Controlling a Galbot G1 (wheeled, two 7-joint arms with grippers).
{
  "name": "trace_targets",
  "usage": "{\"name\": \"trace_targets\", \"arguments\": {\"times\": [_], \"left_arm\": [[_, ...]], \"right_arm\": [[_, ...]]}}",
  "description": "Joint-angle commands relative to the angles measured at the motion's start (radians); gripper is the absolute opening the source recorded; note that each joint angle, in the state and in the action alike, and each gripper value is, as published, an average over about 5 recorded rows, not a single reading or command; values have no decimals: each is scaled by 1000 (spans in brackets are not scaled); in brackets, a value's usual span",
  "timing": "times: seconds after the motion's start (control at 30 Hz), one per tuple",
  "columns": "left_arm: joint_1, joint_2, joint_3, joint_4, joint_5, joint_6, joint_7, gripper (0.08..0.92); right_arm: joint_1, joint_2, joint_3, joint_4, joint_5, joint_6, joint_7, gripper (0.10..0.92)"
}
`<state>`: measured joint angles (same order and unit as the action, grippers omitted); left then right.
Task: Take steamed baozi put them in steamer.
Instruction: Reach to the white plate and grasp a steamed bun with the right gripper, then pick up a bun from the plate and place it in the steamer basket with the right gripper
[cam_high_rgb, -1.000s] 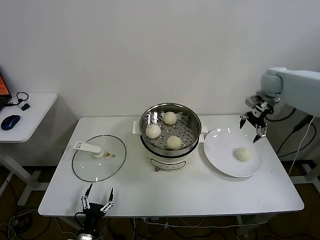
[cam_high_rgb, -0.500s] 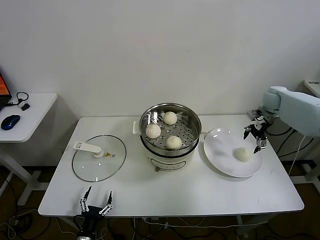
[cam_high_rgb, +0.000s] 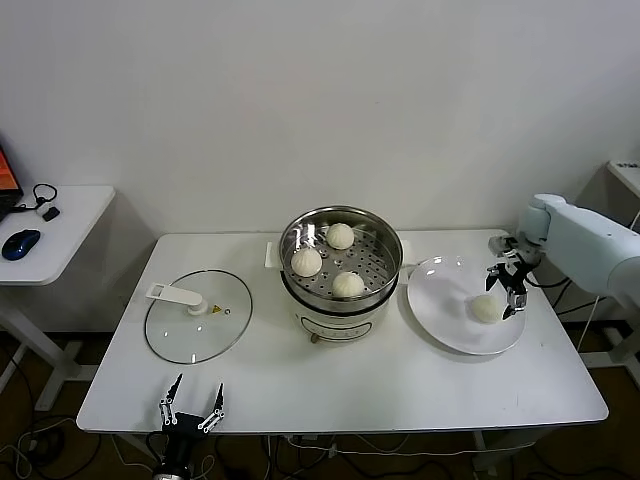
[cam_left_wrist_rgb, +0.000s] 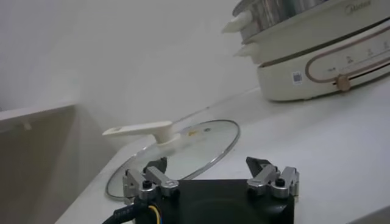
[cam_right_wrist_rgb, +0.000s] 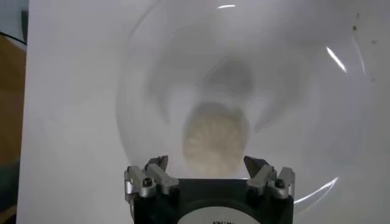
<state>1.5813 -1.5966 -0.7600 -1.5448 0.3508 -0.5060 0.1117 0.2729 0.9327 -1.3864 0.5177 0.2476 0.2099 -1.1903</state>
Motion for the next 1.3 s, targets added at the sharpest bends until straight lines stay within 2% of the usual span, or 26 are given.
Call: {"name": "trace_targets", "arguments": {"times": [0.03,0.7,0.83,1.1,1.3], "left_arm": [[-3,1,0,0,1,2,1,823],[-7,0,-1,5,-3,1,1,823],[-8,-1,0,6,-4,-2,3,823],[-8,2,2,-1,-10,-4,5,823],[-7,5,4,-1,-10,-4,6,823]], "right_arm": [[-88,49,143,-112,-58,21,2,823],[-99,79,188,-168,-106,60,-9,815],[-105,86,221,-189,-130,67,-7,756],[-79,74,234,-181,-138,83,-20,569],[49,-4,64,-35,-28,57,-45,557]]}}
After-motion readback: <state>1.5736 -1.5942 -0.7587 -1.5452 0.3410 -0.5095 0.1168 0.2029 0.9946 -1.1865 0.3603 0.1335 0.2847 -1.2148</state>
